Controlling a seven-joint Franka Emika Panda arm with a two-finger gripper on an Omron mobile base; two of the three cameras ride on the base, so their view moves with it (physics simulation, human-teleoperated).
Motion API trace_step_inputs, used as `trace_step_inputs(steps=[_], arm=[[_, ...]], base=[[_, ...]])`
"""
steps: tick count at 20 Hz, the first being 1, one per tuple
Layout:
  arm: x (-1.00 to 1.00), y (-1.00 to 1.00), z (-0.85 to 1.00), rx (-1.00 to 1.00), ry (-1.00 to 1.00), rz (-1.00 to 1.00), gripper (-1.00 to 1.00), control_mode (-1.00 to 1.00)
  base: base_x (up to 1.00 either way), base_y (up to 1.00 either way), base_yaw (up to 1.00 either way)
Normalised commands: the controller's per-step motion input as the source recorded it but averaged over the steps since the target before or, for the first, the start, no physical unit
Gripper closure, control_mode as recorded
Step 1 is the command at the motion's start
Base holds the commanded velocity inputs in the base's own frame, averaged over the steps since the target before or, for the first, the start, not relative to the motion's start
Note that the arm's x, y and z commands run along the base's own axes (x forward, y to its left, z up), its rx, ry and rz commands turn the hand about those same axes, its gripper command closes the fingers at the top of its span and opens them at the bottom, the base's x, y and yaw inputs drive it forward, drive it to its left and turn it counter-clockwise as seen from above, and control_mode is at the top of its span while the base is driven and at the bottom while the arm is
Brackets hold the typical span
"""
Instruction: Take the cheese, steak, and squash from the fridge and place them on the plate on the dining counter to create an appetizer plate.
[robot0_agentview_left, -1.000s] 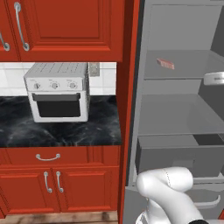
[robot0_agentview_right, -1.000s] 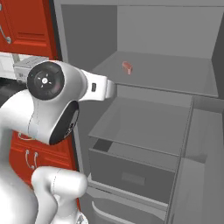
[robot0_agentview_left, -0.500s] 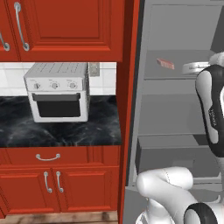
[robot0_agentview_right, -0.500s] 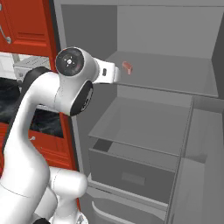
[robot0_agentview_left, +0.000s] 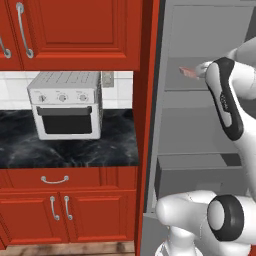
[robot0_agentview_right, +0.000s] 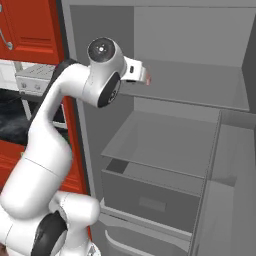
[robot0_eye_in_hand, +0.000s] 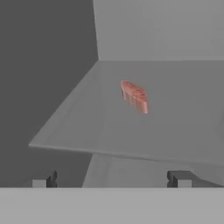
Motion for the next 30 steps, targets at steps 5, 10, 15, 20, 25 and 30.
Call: trace_step_inputs(steps=[5, 10, 15, 20, 25, 30], arm=[[0.71, -0.34, -0.15, 0.0, 0.14, 0.0, -1.0, -1.0], [0.48, -0.23, -0.34, 0.0, 0.06, 0.0, -1.0, -1.0], [0.35, -0.05, -0.35, 0.0, 0.0, 0.01, -1.0, -1.0], [0.35, -0.01, -0.24, 0.0, 0.0, 0.02, -1.0, -1.0], [0.52, 0.0, -0.2, 0.0, 0.0, 0.02, -1.0, -1.0], [0.58, -0.01, -0.17, 0.0, 0.0, 0.02, -1.0, -1.0]], base=[[0.0, 0.0, 0.0], [0.0, 0.0, 0.0], [0.0, 0.0, 0.0], [0.0, 0.0, 0.0], [0.0, 0.0, 0.0], [0.0, 0.0, 0.0]])
